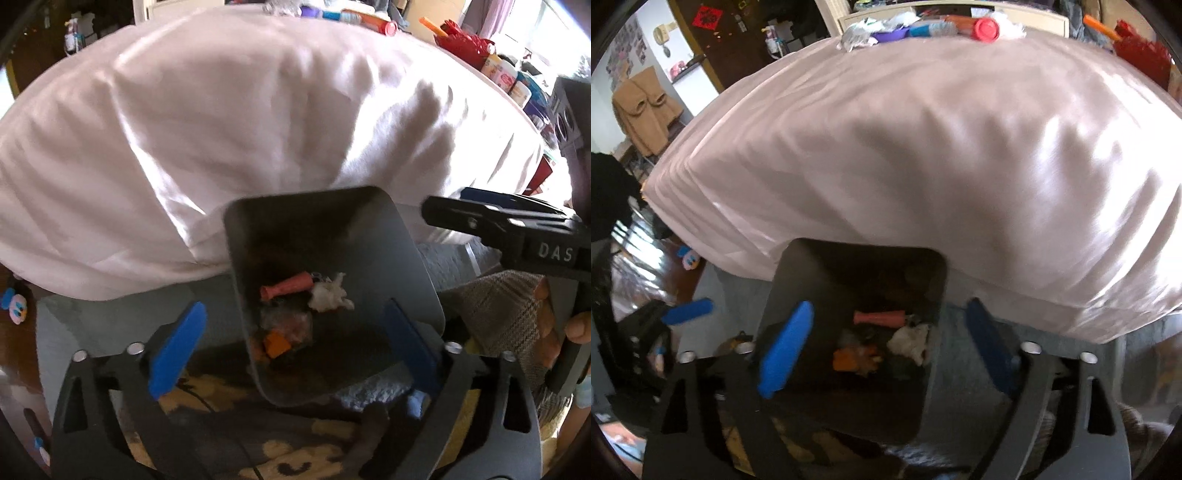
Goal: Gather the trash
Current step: 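Lower the orange paper and tissue into the black bin and open both tools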
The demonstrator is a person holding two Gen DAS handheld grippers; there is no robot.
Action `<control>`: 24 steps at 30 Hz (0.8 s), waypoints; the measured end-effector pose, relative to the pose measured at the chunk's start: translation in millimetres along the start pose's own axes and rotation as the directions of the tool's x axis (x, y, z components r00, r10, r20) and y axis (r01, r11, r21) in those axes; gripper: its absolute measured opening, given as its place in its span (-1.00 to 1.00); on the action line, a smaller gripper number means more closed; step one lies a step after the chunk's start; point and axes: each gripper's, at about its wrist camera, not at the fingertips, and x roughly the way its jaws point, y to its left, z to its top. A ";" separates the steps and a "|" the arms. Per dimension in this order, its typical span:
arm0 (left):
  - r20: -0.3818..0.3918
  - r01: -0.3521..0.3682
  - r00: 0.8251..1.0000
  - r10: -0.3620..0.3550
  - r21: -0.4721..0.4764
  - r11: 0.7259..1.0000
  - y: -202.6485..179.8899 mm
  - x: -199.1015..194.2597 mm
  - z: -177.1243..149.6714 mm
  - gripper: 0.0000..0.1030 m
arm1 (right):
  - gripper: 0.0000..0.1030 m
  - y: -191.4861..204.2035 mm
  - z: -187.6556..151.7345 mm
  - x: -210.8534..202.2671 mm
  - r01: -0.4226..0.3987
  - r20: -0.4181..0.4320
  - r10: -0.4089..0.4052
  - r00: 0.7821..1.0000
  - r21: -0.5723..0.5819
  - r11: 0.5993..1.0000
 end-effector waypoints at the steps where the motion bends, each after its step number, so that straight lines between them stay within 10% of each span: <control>1: 0.011 -0.009 1.000 0.009 -0.001 1.000 1.0 -5.7 2.2 0.84 | 0.80 -1.5 1.4 -3.1 0.011 0.006 -0.011 1.000 -0.004 1.000; 24: 0.219 -0.033 0.975 0.030 0.009 0.999 1.0 -79.2 107.7 0.84 | 0.84 -44.0 92.1 -75.0 0.084 0.183 -0.084 0.980 0.005 0.996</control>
